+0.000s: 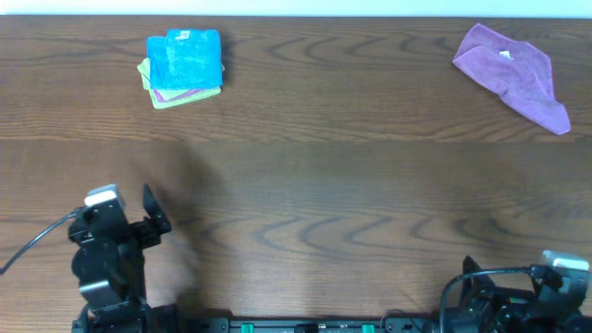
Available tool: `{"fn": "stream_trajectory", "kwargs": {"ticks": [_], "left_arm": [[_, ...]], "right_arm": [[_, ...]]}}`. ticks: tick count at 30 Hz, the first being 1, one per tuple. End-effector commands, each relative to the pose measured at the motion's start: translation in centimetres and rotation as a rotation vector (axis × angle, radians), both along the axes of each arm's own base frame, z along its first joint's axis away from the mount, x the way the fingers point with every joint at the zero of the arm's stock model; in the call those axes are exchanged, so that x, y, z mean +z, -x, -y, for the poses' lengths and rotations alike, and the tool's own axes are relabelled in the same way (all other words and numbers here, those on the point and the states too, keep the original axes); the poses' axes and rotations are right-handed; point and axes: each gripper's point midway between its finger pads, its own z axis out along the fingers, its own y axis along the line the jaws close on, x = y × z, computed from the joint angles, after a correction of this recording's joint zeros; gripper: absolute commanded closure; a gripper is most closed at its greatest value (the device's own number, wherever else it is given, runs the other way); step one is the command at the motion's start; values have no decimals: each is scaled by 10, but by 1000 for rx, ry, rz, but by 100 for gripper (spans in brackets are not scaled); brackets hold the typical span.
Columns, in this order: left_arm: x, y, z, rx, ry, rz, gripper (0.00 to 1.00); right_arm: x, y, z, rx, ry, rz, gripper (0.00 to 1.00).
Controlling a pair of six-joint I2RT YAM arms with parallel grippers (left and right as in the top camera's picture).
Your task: Fold the cloth
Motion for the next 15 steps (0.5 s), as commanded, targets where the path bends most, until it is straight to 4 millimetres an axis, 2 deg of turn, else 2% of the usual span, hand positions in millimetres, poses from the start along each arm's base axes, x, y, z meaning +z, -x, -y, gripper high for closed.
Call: {"fn": "stream_trajectory", "kwargs": {"ticks": [1, 5, 15], "left_arm": [[-5, -3, 14, -70, -10, 17, 5], [-22, -4, 21, -99, -6, -4, 4], [-40, -1, 19, -91, -9, -7, 5]], "right_arm": [[2, 0, 0, -2, -9, 4, 1], [2, 0, 0, -2, -9, 4, 1], [2, 0, 0, -2, -9, 4, 1]]}}
